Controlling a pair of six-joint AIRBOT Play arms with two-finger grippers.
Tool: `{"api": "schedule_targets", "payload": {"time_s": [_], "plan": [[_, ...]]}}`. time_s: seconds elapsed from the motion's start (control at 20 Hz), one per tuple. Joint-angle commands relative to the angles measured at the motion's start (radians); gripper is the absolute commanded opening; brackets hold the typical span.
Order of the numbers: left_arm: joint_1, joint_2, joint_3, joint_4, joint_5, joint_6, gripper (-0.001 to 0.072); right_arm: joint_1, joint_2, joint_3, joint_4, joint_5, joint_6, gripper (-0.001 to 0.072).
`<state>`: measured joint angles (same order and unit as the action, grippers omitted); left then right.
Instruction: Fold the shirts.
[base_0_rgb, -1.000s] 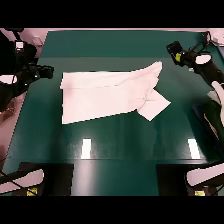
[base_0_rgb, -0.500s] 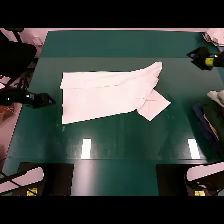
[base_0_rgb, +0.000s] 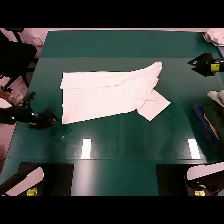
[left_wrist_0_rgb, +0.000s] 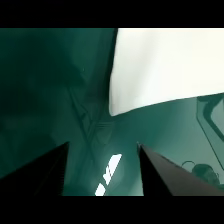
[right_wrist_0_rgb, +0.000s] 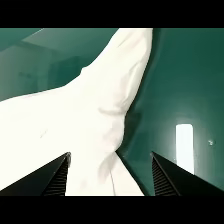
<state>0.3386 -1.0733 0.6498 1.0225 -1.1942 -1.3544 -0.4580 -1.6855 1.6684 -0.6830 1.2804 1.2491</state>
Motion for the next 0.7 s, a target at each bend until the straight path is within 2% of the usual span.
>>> {"api": "schedule_targets", "payload": {"time_s": [0.0, 0.2, 0.55, 0.65], "plan": [[-0.071, 0.014, -0.112, -0.038, 0.146, -0.026, 0.0487, 0.035, 0.001, 0.002, 0.0, 0.007, -0.002, 0.0573], [-0.145, 0.014, -0.117, -0.108, 0.245, -0.027, 0.0485, 0.053, 0.001, 0.002, 0.0, 0.007, -0.002, 0.0573], [-0.15, 0.014, -0.117, -0.089, 0.304, -0.037, 0.0482, 0.052, 0.013, 0.001, 0.001, 0.013, -0.002, 0.0573], [-0.15, 0.014, -0.117, -0.057, 0.304, -0.05, 0.0455, 0.05, 0.018, 0.002, 0.001, 0.01, -0.002, 0.0573]]}}
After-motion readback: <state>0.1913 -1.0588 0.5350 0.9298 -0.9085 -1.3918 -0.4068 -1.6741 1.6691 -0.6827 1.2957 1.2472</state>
